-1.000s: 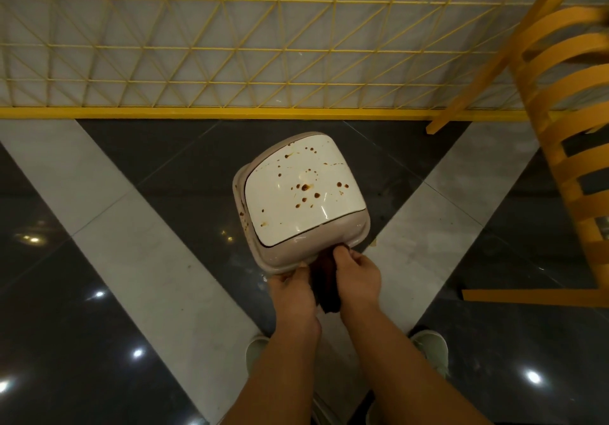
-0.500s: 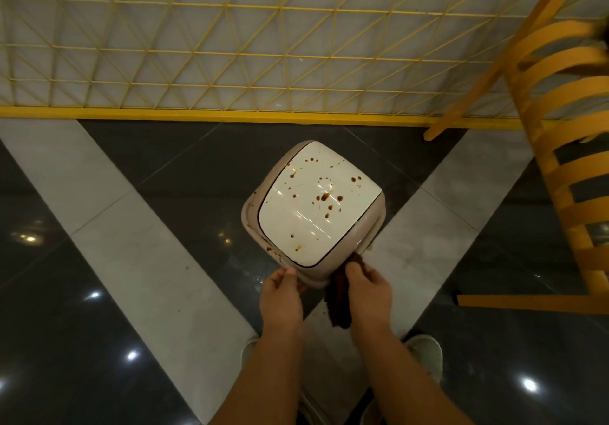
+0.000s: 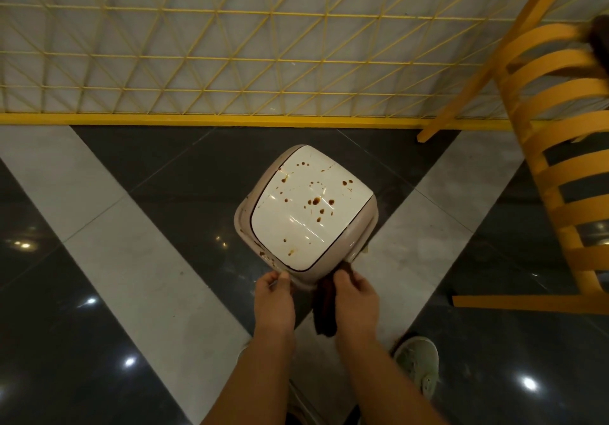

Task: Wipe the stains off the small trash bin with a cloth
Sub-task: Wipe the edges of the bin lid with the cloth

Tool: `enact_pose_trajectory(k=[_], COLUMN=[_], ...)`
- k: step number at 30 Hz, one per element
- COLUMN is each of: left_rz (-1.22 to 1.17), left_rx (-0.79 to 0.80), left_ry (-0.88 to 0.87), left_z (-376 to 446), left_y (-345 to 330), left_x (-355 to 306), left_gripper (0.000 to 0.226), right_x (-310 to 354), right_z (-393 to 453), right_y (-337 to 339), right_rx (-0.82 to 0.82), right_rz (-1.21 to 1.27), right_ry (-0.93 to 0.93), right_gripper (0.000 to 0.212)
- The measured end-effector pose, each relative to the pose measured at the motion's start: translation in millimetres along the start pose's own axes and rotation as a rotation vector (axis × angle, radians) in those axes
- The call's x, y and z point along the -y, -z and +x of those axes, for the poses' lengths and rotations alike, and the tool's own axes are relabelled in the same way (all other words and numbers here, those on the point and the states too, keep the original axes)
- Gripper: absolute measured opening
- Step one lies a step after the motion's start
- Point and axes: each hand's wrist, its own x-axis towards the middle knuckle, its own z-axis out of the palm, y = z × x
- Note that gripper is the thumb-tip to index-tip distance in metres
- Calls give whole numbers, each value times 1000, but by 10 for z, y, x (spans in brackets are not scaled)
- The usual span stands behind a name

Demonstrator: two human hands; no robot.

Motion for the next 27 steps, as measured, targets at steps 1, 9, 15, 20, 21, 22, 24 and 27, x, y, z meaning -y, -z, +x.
enact_pose_trajectory(k=[1,9,15,20,21,22,24,27], left_rz=[-1,71,-13,-13,-22,-25,-14,5], left_rx=[10,126,-4,-16,-17,-25,-36,-40], left_ry=[3,-5,41,7,-9,-27,-50,-48], left_z=[-13,-204,-146,-141,-147,-148,-136,-83], left_y=[7,-39,23,7,-11,-24,-25,-19], left_x=[7,139,43,51,57,71,92,100], left_gripper=[26,7,31,10,6,6,10,11], right_x=[-107,230,626,311,222,136,17,14], right_z=[-84,41,241,138,69,4,-97,-79], right_y=[-44,310,564,376,294,202,40,6], right_rx=[22,33,112,-86,-112,-118,-91,-43], right_rz=[2,-128,-208,32,83,125,161,115], right_ry=[-18,16,-8,18,25,21,-9,-69], right_gripper=[23,18,22,28,28,28,26,26])
